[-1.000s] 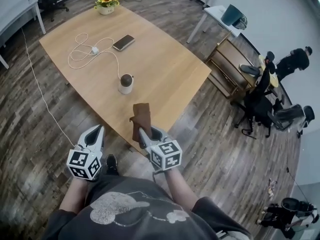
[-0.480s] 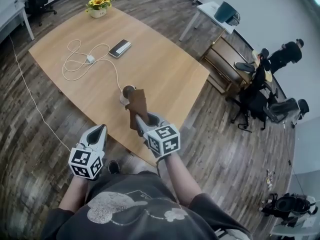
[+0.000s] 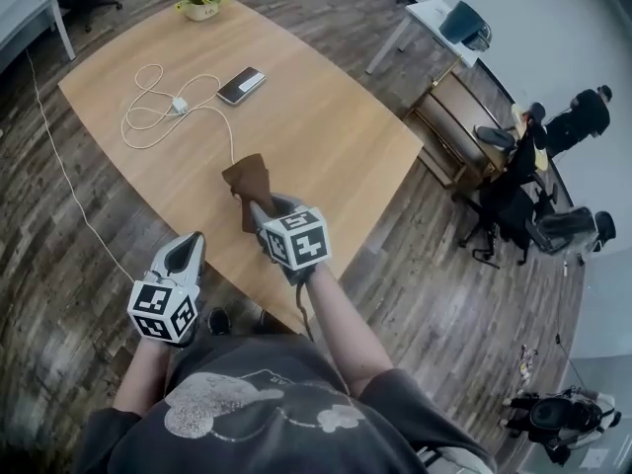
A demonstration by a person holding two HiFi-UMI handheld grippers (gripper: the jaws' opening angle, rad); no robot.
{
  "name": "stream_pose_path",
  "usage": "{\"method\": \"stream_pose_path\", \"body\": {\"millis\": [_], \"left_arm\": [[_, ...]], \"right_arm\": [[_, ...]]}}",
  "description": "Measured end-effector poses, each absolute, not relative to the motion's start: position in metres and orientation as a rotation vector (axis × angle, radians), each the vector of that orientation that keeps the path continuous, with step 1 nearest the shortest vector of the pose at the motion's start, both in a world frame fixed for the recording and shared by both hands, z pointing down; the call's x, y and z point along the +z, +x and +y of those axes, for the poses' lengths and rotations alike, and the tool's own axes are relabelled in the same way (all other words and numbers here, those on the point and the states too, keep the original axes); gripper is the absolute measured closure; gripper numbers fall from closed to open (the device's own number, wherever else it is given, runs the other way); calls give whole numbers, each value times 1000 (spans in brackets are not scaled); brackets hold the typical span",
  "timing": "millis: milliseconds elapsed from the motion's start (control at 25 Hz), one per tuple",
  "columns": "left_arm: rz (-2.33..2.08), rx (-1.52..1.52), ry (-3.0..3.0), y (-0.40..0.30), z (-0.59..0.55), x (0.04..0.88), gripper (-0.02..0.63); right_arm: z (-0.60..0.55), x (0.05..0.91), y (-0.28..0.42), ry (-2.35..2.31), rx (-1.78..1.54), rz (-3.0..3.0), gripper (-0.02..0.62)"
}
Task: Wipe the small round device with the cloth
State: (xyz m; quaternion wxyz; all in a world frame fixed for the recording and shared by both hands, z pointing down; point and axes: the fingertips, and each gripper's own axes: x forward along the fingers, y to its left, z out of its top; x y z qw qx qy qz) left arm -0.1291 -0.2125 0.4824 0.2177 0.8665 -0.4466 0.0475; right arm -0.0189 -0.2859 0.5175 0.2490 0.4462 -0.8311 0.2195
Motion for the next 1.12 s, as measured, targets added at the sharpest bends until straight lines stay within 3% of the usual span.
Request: {"method": "stream_pose_path", "body": {"millis": [680,1120], "left_arm": [[-1365,184,2293,-93,-185,493,586],[-1515,189,2254,-110,-178,487,586]], "right_arm": [[-233,555,55,1171,782,-2272,522],[-233,521,-22,858,602,-2498,522]]}}
